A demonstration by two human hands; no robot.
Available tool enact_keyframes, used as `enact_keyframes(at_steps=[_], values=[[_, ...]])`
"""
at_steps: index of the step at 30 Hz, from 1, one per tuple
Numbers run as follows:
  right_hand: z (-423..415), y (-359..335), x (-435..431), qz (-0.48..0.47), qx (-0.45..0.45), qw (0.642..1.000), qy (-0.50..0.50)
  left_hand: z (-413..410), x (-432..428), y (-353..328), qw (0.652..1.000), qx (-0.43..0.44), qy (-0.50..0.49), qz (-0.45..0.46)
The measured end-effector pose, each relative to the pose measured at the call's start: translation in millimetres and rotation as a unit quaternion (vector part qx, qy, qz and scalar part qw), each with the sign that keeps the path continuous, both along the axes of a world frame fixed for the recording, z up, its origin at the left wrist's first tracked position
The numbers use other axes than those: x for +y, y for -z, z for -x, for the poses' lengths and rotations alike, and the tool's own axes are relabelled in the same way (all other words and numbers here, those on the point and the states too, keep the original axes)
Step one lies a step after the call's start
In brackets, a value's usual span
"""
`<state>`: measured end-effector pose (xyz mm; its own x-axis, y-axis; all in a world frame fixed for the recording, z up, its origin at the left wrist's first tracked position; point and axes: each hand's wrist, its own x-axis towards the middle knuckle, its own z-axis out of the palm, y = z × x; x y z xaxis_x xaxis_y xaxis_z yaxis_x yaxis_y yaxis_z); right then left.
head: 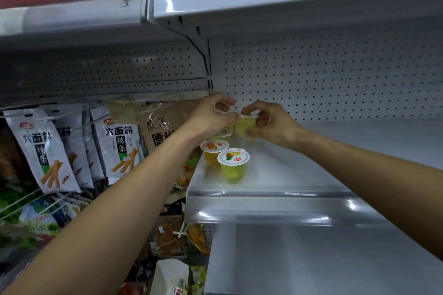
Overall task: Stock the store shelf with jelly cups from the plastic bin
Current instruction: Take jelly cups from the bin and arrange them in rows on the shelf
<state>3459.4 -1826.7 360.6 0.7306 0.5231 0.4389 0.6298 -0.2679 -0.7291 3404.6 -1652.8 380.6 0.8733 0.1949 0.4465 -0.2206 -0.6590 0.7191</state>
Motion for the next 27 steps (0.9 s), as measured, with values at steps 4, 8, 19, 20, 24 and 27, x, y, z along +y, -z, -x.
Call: enact_keyframes(at_steps=[4,8,19,20,24,27], values=[[-5,22,-1,0.048,-0.011,0.998,0.024,1,15,9,0.996,0.040,-0.054,-0.054],[-9,30,3,0.071,-0.024,0.996,0.042,1,18,15,0.986,0.109,-0.076,-0.100],[-4,26,9,0.154,-0.071,0.981,0.096,2,19,15,0.983,0.113,-0.083,-0.117],[-1,24,8,0.178,-0.088,0.973,0.115,4,19,14,0.984,0.110,-0.078,-0.116],[23,17,0,0.226,-0.187,0.935,0.198,22,16,11,0.990,0.039,-0.074,-0.110],[49,11,-7,0.205,-0.225,0.928,0.214,49,11,11,0.989,-0.034,-0.088,-0.118]])
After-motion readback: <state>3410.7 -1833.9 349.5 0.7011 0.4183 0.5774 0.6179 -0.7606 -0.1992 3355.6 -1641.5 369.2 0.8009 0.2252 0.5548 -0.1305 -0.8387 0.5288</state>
